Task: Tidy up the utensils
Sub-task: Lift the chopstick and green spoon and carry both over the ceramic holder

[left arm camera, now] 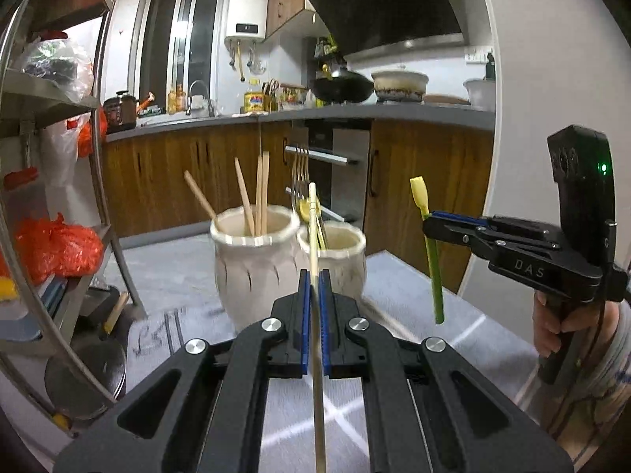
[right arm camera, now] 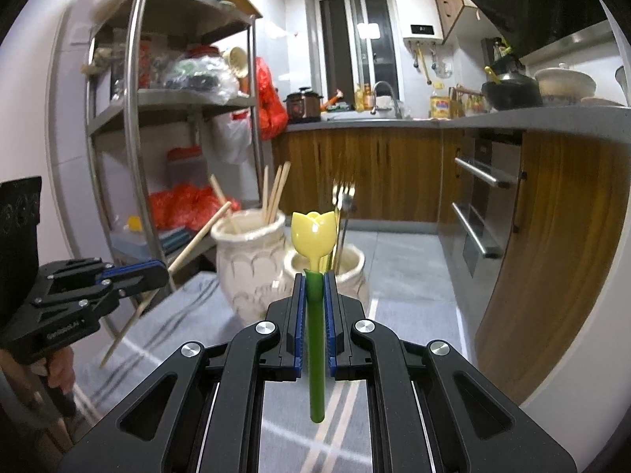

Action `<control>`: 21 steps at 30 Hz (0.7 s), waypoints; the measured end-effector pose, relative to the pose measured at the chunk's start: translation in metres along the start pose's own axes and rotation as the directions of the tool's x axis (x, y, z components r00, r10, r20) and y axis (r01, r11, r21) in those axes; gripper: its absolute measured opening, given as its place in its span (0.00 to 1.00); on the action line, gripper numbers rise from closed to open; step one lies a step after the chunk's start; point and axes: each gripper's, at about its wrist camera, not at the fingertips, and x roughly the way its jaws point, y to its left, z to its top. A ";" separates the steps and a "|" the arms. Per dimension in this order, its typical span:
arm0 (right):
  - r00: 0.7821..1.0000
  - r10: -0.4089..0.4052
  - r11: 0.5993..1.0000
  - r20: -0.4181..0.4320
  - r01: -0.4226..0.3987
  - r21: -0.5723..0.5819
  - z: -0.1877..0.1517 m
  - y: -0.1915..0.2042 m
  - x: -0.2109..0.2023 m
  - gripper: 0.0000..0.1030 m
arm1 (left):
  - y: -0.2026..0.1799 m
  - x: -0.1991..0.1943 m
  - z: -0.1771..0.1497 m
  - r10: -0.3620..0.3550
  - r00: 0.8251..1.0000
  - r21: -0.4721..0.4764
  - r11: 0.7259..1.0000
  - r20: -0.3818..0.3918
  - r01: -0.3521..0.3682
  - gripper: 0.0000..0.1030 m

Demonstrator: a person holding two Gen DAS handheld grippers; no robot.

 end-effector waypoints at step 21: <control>0.989 0.003 0.987 0.151 -0.027 0.161 0.050 -0.028 0.081 0.09 | 0.051 0.086 0.087 0.099 0.959 -0.130 0.989 0.267 -0.065 0.04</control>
